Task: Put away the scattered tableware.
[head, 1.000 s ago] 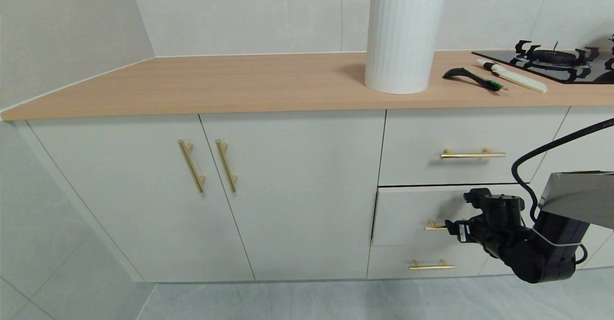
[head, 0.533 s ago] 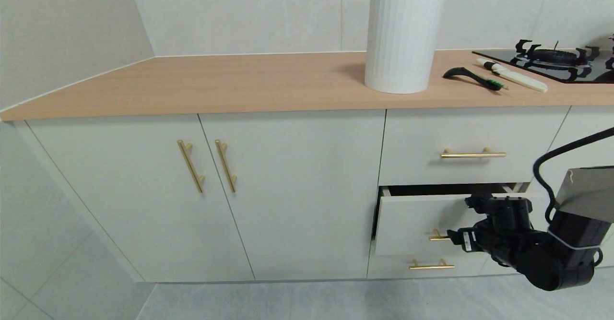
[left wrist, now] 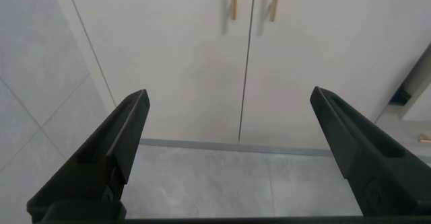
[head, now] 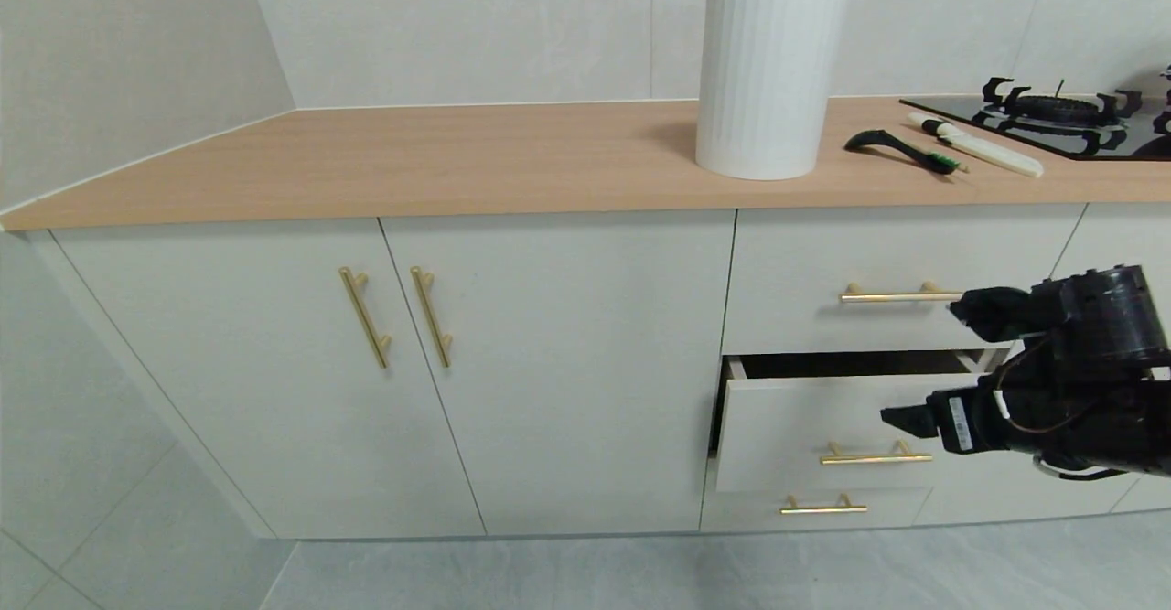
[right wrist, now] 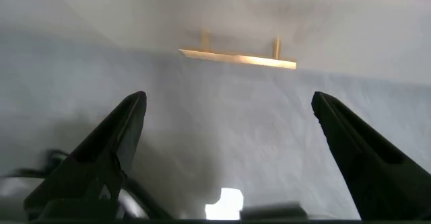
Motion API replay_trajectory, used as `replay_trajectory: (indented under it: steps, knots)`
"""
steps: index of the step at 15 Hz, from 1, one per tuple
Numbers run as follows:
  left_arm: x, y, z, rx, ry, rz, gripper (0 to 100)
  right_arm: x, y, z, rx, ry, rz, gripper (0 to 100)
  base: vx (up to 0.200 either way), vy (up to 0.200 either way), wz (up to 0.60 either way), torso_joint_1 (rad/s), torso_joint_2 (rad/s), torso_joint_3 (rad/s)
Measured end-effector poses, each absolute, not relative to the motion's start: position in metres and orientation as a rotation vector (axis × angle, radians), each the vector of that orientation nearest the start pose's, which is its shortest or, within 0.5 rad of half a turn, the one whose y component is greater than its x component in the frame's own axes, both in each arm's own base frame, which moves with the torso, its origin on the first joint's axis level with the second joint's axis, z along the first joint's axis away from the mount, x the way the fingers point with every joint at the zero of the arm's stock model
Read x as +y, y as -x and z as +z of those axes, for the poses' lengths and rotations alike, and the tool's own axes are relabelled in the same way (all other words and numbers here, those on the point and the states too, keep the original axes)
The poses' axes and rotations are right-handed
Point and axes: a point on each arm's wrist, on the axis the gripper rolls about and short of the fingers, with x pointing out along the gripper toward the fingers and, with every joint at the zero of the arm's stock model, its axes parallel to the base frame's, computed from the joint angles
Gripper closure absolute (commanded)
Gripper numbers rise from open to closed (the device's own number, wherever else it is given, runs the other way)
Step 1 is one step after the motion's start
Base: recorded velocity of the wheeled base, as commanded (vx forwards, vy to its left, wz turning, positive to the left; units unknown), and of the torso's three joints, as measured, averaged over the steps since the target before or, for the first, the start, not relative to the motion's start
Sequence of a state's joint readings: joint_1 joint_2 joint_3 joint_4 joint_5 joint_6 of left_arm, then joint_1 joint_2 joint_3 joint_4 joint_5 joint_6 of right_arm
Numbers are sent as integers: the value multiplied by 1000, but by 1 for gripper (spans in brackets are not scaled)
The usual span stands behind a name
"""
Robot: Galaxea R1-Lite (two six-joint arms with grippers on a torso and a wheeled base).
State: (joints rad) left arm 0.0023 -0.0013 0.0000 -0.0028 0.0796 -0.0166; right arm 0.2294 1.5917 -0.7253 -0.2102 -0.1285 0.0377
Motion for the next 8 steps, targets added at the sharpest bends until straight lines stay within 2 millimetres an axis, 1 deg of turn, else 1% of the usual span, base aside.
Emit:
replay_trajectory:
  steps: [1, 2, 4, 6, 8]
  knots:
    - [2, 23, 76, -4, 17, 82, 0, 58, -252, 163, 610, 52, 93, 0, 0, 0, 0, 0, 0, 0]
    - [2, 23, 76, -5, 17, 82, 0, 60, -256, 168, 588, 29, 97, 0, 0, 0, 0, 0, 0, 0]
    - [2, 23, 76, -5, 16, 81, 0, 64, -266, 171, 547, 1, 103, 0, 0, 0, 0, 0, 0, 0]
    - [2, 23, 76, -5, 17, 81, 0, 67, -276, 164, 533, -3, 103, 0, 0, 0, 0, 0, 0, 0]
    - [2, 23, 76, -5, 17, 82, 0, 68, -287, 152, 536, -3, 96, 0, 0, 0, 0, 0, 0, 0]
